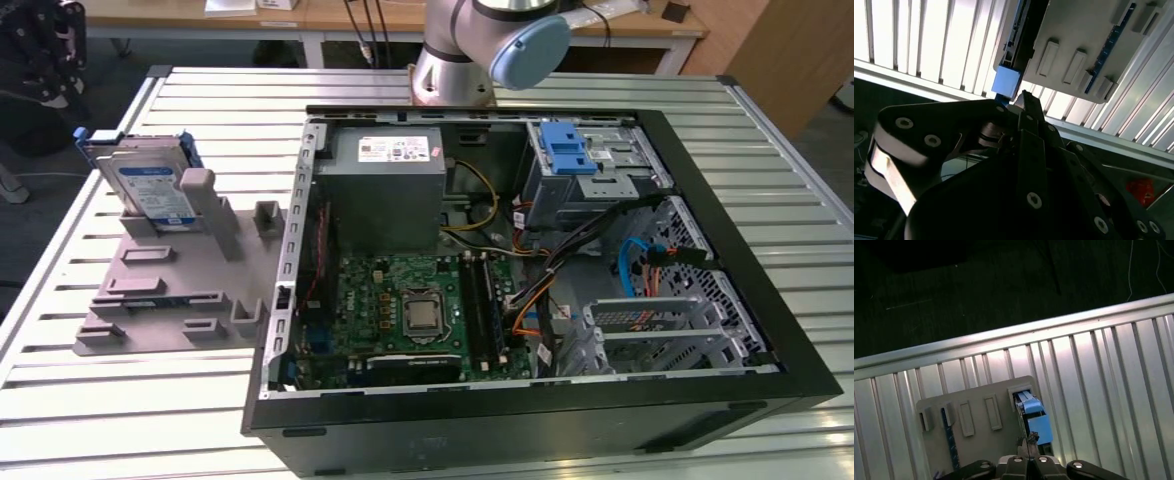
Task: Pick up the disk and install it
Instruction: 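Pick up the disk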
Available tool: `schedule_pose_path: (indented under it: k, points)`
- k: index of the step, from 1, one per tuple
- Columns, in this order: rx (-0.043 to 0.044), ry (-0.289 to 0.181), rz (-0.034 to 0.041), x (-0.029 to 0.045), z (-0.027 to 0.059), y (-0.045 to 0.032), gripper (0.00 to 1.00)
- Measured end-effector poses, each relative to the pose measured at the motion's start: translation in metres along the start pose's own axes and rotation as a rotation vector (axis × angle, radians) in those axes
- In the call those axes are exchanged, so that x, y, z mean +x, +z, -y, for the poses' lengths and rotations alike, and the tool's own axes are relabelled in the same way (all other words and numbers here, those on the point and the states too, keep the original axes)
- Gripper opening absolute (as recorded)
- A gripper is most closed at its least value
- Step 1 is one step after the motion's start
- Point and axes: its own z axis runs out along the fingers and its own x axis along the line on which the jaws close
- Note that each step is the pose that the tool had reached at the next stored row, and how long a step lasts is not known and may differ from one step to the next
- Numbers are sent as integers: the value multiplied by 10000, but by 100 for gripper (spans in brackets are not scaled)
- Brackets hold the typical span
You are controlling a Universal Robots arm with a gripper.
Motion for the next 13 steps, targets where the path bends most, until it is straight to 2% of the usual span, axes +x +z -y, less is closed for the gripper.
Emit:
schedule_pose_path:
  k: [5,6,7,9,10,12,13]
  points:
    - [24,-16,4,-87,-9,23,11]
    - [26,-15,5,-92,-11,24,17]
    - [25,-16,4,-92,-11,24,17]
    - [25,-16,5,-93,-11,24,29]
    - [23,-16,4,-93,-11,24,29]
    - [24,-15,5,-94,-11,24,41]
    - [24,-15,4,-94,-11,24,41]
